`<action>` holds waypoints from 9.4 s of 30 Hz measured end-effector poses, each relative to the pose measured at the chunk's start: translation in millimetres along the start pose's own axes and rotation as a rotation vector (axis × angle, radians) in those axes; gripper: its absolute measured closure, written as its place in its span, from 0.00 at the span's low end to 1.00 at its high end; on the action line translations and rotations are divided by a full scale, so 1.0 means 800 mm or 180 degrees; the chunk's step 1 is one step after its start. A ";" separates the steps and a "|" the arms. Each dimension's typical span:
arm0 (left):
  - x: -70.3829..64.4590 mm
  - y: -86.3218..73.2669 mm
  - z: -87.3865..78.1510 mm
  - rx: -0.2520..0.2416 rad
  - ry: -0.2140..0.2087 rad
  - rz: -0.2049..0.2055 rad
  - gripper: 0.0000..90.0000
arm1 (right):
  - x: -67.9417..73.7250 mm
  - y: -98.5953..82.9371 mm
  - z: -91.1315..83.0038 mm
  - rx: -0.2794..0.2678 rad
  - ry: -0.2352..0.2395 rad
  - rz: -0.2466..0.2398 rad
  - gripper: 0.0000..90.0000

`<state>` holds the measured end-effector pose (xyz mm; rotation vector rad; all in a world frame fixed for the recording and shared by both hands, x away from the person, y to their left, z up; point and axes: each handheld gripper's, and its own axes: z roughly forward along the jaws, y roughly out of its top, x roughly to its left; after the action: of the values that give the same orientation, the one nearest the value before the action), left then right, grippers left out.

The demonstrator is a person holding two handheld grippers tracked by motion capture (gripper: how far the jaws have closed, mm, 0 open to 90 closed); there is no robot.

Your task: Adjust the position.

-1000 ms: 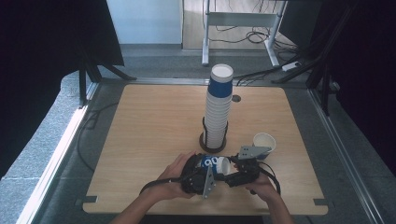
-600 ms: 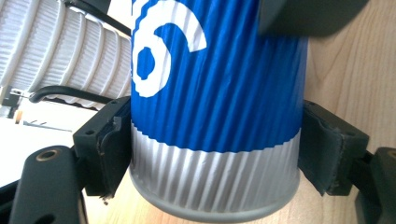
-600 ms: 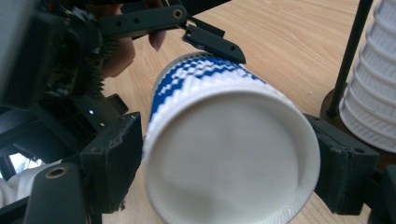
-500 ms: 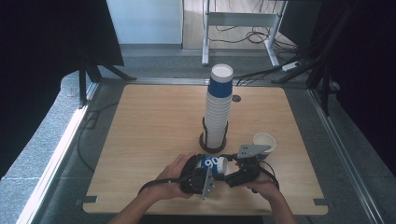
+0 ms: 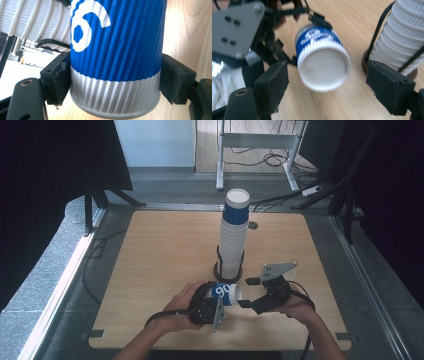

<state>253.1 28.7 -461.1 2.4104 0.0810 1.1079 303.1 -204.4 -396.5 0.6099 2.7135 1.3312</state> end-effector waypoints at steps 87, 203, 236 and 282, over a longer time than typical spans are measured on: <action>0.002 -0.023 -0.010 -0.0084 -0.0066 -0.0673 0.05 | -0.021 0.046 0.077 0.1326 0.0221 -0.0208 0.30; 0.060 -0.060 -0.004 -0.1729 -0.1617 -0.3564 0.22 | 0.047 -0.064 0.101 -0.1616 -0.0435 0.0098 0.18; 0.045 -0.019 -0.023 -0.0848 -0.0912 -0.2077 0.22 | 0.048 -0.068 0.101 -0.1095 -0.0322 -0.0014 0.15; 0.036 -0.086 -0.052 -0.1011 -0.0672 -0.2743 0.14 | 0.050 -0.071 0.082 -0.1383 -0.0641 -0.0008 0.29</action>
<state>251.9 113.1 -448.2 1.8626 0.7327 0.4209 262.3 -171.7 -476.1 0.6511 2.1697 1.6829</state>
